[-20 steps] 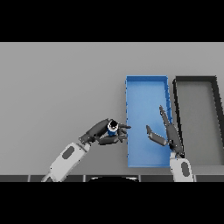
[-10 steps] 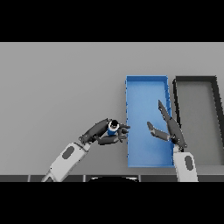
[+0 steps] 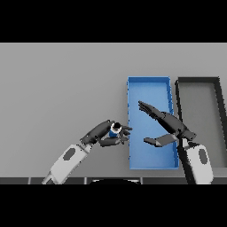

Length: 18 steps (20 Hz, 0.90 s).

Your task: Pick up the blue pipe and place it into the blue bin.

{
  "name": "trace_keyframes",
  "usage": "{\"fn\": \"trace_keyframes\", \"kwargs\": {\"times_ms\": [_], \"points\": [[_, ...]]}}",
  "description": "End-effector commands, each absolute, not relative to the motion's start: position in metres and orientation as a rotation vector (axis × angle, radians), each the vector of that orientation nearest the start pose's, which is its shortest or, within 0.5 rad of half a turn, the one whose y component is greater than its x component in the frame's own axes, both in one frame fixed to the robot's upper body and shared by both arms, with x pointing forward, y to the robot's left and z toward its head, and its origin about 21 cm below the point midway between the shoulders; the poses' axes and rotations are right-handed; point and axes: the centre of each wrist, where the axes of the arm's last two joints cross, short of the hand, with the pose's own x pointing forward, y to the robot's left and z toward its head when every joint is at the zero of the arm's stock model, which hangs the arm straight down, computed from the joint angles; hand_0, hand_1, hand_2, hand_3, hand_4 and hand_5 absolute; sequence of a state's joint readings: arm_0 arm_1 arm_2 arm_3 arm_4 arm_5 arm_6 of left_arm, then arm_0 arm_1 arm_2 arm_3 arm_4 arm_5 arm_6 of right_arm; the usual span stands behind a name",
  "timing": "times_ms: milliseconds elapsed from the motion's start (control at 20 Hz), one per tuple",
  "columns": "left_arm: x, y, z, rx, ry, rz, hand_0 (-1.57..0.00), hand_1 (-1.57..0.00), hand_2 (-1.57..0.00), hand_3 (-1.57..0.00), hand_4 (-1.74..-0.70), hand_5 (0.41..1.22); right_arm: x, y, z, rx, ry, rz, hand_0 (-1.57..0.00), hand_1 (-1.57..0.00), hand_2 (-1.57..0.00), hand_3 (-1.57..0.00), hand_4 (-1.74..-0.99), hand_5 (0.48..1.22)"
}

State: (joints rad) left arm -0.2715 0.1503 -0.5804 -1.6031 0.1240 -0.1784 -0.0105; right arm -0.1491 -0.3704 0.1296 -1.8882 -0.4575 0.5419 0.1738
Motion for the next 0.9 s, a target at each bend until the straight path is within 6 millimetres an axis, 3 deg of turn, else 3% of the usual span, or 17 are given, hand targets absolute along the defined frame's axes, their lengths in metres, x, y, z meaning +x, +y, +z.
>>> {"fn": "trace_keyframes", "kwargs": {"times_ms": [0,100,300,400,600,850], "points": [[0.257,0.100,0.052,-0.601,-1.646,-0.783,-1.57,-1.57,-1.57,-1.44,-1.73,1.221,0.260,-0.236,0.134,0.651,-1.689,0.788,0.00,0.00,0.00,0.00,-1.337,0.504],[0.254,0.098,0.052,-0.596,-1.644,-0.794,-1.57,-1.57,-1.57,-1.44,-1.73,1.221,0.262,-0.225,0.154,0.689,-1.682,0.872,0.00,0.00,0.00,0.00,-1.338,0.495],[0.253,0.101,0.054,-0.606,-1.647,-0.798,-1.57,-1.57,-1.57,-1.44,-1.73,1.221,0.265,-0.201,0.172,0.729,-1.664,1.019,0.00,0.00,0.00,0.00,-1.324,0.488],[0.252,0.098,0.053,-0.622,-1.655,-0.807,-1.57,-1.57,-1.57,-1.44,-1.73,1.221,0.269,-0.187,0.174,0.767,-1.659,1.075,0.00,0.00,0.00,0.00,-1.307,0.497],[0.255,0.102,0.053,-0.654,-1.659,-0.804,-1.57,-1.57,-1.57,-1.52,-1.57,1.221,0.279,-0.161,0.177,0.770,-1.640,1.167,0.00,0.00,0.00,0.00,-1.250,0.521],[0.258,0.104,0.047,-0.637,-1.662,-0.828,-1.57,-1.57,-1.57,-1.55,-1.49,1.221,0.286,-0.132,0.178,0.803,-1.592,1.207,0.00,0.00,0.00,0.00,-1.206,0.503]]}}
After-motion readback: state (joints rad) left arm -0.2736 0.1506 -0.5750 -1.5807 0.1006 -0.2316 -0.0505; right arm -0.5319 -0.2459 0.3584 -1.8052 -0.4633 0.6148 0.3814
